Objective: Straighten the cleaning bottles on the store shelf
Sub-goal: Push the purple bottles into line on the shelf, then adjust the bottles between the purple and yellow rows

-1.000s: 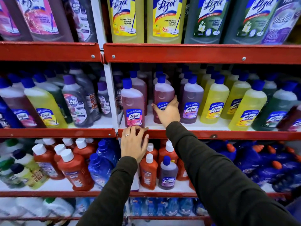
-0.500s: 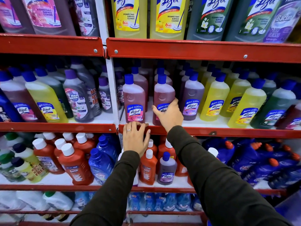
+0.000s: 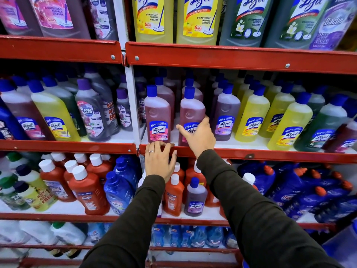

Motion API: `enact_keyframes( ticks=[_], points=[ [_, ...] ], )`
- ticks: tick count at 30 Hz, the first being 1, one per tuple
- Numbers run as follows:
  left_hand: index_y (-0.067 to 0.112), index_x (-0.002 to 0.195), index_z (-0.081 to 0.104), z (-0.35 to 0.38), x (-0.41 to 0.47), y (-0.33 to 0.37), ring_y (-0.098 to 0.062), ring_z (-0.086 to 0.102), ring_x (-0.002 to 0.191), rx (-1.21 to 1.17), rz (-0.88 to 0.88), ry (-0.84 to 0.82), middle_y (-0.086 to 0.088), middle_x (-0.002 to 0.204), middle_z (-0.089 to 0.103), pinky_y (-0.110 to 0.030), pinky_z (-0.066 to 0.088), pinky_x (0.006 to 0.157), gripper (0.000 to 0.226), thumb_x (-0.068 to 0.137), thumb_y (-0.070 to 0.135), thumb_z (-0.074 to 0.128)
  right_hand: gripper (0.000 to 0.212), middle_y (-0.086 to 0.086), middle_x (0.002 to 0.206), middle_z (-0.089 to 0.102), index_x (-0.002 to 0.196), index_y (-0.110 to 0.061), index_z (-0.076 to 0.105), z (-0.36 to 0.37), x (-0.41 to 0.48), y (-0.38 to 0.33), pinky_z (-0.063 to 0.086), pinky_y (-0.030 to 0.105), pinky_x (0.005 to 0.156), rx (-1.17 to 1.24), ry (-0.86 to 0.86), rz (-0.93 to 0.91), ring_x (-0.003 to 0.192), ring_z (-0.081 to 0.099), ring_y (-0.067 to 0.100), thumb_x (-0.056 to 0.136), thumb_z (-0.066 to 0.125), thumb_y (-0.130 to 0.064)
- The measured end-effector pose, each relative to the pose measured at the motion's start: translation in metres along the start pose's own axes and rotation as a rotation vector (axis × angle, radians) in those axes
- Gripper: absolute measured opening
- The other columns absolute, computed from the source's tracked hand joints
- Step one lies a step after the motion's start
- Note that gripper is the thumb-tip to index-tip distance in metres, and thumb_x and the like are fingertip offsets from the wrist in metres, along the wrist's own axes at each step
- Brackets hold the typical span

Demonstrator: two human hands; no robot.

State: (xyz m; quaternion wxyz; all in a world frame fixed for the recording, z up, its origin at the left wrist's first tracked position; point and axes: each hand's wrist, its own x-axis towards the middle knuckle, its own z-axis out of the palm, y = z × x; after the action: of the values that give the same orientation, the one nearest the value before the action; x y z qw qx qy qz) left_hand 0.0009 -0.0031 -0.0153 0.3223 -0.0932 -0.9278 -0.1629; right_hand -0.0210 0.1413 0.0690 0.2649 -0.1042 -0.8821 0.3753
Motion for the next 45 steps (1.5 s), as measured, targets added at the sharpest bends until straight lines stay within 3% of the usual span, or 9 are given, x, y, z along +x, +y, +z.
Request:
enact_keyframes(
  ticks=[4, 7, 10, 14, 16, 25, 41, 45],
  points=[
    [0.01, 0.107, 0.067, -0.001, 0.001, 0.001, -0.038, 0.06, 0.102, 0.003, -0.004, -0.002, -0.017, 0.104, 0.065, -0.053, 0.052, 0.094, 0.041, 0.099, 0.042, 0.043, 0.103, 0.012, 0.147, 0.053, 0.152, -0.009, 0.034, -0.008, -0.001, 0.009, 0.053, 0.047, 0.106, -0.006, 0.115, -0.083, 0.135, 0.054, 0.03, 0.081, 0.061, -0.078],
    [0.01, 0.108, 0.067, 0.0, 0.001, 0.002, -0.038, 0.06, 0.103, -0.002, -0.014, 0.009, -0.017, 0.104, 0.065, -0.053, 0.052, 0.094, 0.044, 0.098, 0.044, 0.041, 0.08, 0.015, 0.153, 0.046, 0.155, -0.011, 0.035, -0.016, 0.006, 0.02, 0.036, 0.051, 0.117, 0.076, 0.312, -0.06, 0.144, 0.044, 0.032, 0.096, 0.052, -0.064],
    [0.01, 0.109, 0.067, 0.003, 0.0, 0.002, -0.039, 0.061, 0.104, 0.001, -0.025, 0.002, -0.017, 0.105, 0.066, -0.053, 0.052, 0.095, 0.045, 0.098, 0.045, 0.041, 0.075, 0.02, 0.157, 0.039, 0.156, -0.01, 0.033, -0.025, 0.022, 0.033, 0.03, 0.052, 0.118, 0.132, 0.427, 0.08, 0.147, 0.039, 0.037, 0.097, 0.06, -0.049],
    [0.009, 0.11, 0.068, 0.004, 0.0, 0.004, -0.041, 0.064, 0.104, -0.002, -0.031, 0.012, -0.018, 0.104, 0.068, -0.055, 0.053, 0.096, 0.049, 0.097, 0.046, 0.04, 0.105, 0.024, 0.156, 0.036, 0.159, 0.0, 0.023, -0.037, 0.047, 0.051, 0.028, 0.042, 0.118, 0.091, 0.268, 0.208, 0.146, 0.036, 0.042, 0.083, 0.081, -0.044],
    [0.009, 0.11, 0.069, 0.004, 0.0, 0.004, -0.042, 0.064, 0.104, 0.004, -0.032, 0.011, -0.019, 0.104, 0.068, -0.056, 0.053, 0.096, 0.049, 0.097, 0.047, 0.039, 0.11, 0.025, 0.154, 0.039, 0.157, 0.003, 0.024, -0.038, 0.057, 0.058, 0.031, 0.043, 0.118, 0.084, 0.186, 0.248, 0.145, 0.038, 0.042, 0.079, 0.084, -0.047],
    [0.01, 0.109, 0.068, 0.005, 0.0, 0.004, -0.04, 0.063, 0.105, -0.001, -0.049, -0.003, -0.018, 0.104, 0.067, -0.056, 0.053, 0.097, 0.048, 0.097, 0.047, 0.04, 0.094, 0.021, 0.142, 0.054, 0.146, -0.001, 0.033, -0.035, 0.066, 0.072, 0.054, 0.046, 0.106, 0.076, 0.1, 0.238, 0.129, 0.059, 0.039, 0.082, 0.081, -0.049],
    [0.007, 0.11, 0.067, 0.0, 0.0, 0.012, -0.041, 0.061, 0.105, -0.03, -0.098, 0.009, -0.02, 0.103, 0.065, -0.053, 0.054, 0.093, 0.045, 0.099, 0.044, 0.044, 0.088, 0.015, 0.132, 0.057, 0.138, -0.006, 0.04, -0.046, 0.024, 0.079, 0.06, 0.045, 0.095, 0.043, 0.115, 0.11, 0.121, 0.063, 0.034, 0.08, 0.076, -0.062],
    [0.007, 0.113, 0.068, 0.0, 0.001, 0.013, -0.042, 0.061, 0.106, -0.028, -0.107, 0.009, -0.021, 0.104, 0.065, -0.052, 0.054, 0.091, 0.038, 0.099, 0.039, 0.052, 0.097, 0.016, 0.141, 0.054, 0.148, -0.004, 0.035, -0.046, 0.02, 0.081, 0.058, 0.045, 0.101, 0.05, 0.106, 0.1, 0.128, 0.06, 0.033, 0.081, 0.075, -0.062]
  ],
)
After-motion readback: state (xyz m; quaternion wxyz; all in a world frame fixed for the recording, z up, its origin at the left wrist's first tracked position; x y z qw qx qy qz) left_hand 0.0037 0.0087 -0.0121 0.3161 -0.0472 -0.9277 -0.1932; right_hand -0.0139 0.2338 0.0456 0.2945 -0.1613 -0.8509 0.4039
